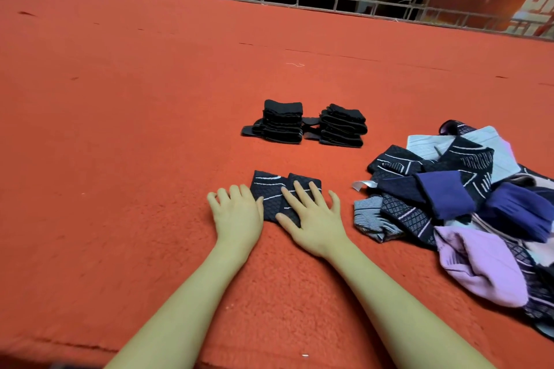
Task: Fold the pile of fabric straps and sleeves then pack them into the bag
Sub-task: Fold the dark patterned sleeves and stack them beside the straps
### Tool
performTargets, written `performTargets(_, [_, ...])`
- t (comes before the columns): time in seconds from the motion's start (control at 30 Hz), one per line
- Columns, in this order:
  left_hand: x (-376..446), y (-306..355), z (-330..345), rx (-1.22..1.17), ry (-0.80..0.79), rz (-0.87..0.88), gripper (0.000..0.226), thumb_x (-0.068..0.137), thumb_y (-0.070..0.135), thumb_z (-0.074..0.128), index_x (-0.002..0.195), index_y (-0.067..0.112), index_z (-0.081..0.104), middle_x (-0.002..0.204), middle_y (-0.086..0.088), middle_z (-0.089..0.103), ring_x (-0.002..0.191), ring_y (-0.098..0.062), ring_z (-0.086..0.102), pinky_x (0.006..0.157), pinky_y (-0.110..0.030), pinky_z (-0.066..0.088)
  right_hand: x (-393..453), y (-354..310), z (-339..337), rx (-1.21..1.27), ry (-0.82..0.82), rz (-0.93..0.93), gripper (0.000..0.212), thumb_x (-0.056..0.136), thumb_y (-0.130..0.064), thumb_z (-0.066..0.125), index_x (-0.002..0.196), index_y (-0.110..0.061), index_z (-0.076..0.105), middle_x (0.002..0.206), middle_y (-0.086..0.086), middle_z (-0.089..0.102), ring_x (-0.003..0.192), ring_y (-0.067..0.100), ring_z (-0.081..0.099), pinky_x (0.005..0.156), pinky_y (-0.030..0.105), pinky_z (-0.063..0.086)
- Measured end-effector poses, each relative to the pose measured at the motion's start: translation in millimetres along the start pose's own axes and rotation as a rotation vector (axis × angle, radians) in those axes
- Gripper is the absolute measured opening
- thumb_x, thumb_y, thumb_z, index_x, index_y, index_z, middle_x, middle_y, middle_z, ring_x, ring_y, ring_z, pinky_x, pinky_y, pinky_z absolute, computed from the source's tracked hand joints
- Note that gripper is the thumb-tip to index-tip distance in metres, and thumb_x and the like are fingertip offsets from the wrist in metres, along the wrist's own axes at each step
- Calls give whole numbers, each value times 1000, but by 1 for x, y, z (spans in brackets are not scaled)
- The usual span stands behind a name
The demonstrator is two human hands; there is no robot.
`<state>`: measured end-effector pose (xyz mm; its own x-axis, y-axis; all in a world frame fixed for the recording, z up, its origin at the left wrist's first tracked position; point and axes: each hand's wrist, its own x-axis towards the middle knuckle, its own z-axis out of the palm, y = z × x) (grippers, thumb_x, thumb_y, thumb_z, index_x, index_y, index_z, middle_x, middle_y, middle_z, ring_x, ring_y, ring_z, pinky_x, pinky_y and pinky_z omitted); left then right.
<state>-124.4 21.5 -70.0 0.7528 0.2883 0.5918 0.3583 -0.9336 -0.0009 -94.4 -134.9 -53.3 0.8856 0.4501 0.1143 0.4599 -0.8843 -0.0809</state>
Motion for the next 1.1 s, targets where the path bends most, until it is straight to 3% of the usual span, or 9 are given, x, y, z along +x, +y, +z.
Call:
performTargets(0.1, [-2, -1, 1, -47, 2, -34, 35, 66, 35, 79, 68, 4, 65, 72, -13, 57, 69, -33, 55, 75, -42, 27, -1, 0, 1, -19, -18, -9, 89, 68, -76, -7, 148, -45, 17, 160, -7, 6, 148, 22, -3, 110, 49, -12])
performTargets(0.33, [2, 1, 8, -162, 90, 77, 26, 62, 19, 85, 73, 9, 63, 71, -9, 61, 74, -33, 61, 76, -41, 27, -4, 2, 1, -44, 20, -22, 85, 71, -70, -4, 146, -44, 25, 160, -9, 11, 148, 22, 2, 107, 46, -14])
performTargets(0.43, [4, 2, 4, -295, 191, 101, 13, 77, 19, 67, 87, 11, 63, 67, -2, 61, 70, -29, 60, 77, -40, 26, -4, 5, -1, 67, -20, 2, 74, 83, -66, -3, 150, -40, 16, 160, -10, 8, 147, 17, -3, 109, 43, -13])
performTargets(0.5, [8, 8, -7, -457, 184, 45, 25, 82, 25, 54, 101, 12, 63, 74, 2, 64, 73, -25, 61, 80, -39, 25, -3, 6, -1, 157, -8, 20, 63, 96, -56, 17, 152, -28, 12, 159, -7, 14, 147, 15, -1, 112, 41, -10])
performTargets(0.63, [17, 29, -27, -884, 78, 53, 38, 80, 14, 66, 117, 9, 58, 89, 4, 63, 83, -17, 61, 92, -41, 32, -5, 12, 2, 419, 168, 52, 84, 78, -63, 24, 149, -19, 17, 142, -5, 35, 136, 12, 23, 106, 27, 5])
performTargets(0.77, [15, 49, -30, -1284, -308, 88, 38, 93, 29, 54, 128, 18, 47, 109, 5, 55, 91, -15, 64, 88, -34, 49, -12, 16, -2, 860, 439, 201, 70, 78, -43, 29, 143, -16, 28, 124, -5, 48, 122, 10, 41, 97, 13, 13])
performTargets(0.83, [13, 51, -25, -1260, -408, 126, 33, 98, 25, 43, 129, 13, 49, 124, -1, 50, 95, -17, 65, 92, -33, 50, -17, 15, -3, 775, 599, 234, 63, 86, -40, 28, 140, -11, 37, 128, 3, 47, 121, 15, 40, 99, 20, 16])
performTargets(0.93, [15, 46, -15, -1145, -356, 210, 32, 95, -1, 46, 126, 2, 53, 135, -10, 42, 108, -22, 58, 100, -14, 38, -18, 13, -1, 566, 666, 238, 53, 92, -39, 29, 129, -10, 52, 128, 9, 48, 117, 22, 40, 96, 28, 19])
performTargets(1.1, [24, 48, -13, -596, -556, 359, 52, 100, 27, 41, 149, 20, 27, 160, 3, 8, 144, -20, 10, 115, -39, 11, -17, 17, 8, 368, 591, 338, 45, 84, -45, 38, 87, -12, 67, 121, 11, 56, 115, 29, 47, 94, 35, 20])
